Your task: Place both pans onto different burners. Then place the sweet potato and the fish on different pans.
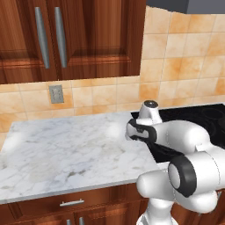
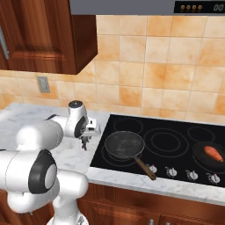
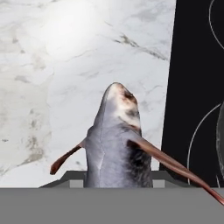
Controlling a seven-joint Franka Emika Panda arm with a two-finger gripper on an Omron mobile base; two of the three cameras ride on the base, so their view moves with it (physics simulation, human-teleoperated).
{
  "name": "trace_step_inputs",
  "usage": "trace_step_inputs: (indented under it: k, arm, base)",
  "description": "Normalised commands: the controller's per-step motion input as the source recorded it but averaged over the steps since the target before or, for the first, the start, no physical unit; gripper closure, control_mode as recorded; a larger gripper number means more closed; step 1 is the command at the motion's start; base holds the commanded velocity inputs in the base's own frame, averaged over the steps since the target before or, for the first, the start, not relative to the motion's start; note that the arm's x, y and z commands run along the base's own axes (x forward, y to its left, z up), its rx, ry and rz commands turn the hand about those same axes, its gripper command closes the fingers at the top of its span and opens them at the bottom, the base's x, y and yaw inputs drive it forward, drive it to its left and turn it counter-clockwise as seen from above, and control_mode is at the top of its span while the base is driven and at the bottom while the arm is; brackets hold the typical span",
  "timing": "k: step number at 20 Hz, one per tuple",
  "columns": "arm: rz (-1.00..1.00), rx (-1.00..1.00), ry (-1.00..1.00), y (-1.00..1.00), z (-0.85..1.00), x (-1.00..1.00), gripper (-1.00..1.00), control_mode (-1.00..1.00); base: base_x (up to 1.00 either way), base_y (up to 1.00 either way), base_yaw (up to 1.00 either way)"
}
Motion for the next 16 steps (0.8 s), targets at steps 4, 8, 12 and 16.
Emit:
trace_step_inputs:
  k: [4,8,12,16]
  arm:
    - [0.00,0.00,-0.04,-0.03,0.52,-0.01,1.00,-1.00]
    - [0.00,0.00,-0.01,-0.23,0.37,-0.03,1.00,-1.00]
    - [0.00,0.00,-0.02,-0.40,0.25,0.00,1.00,-1.00]
    - [0.00,0.00,-0.03,-0.39,0.25,-0.01,1.00,-1.00]
  base:
    - [0.00,0.00,0.00]
    - [0.00,0.00,0.00]
    - [0.00,0.00,0.00]
    - [0.00,0.00,0.00]
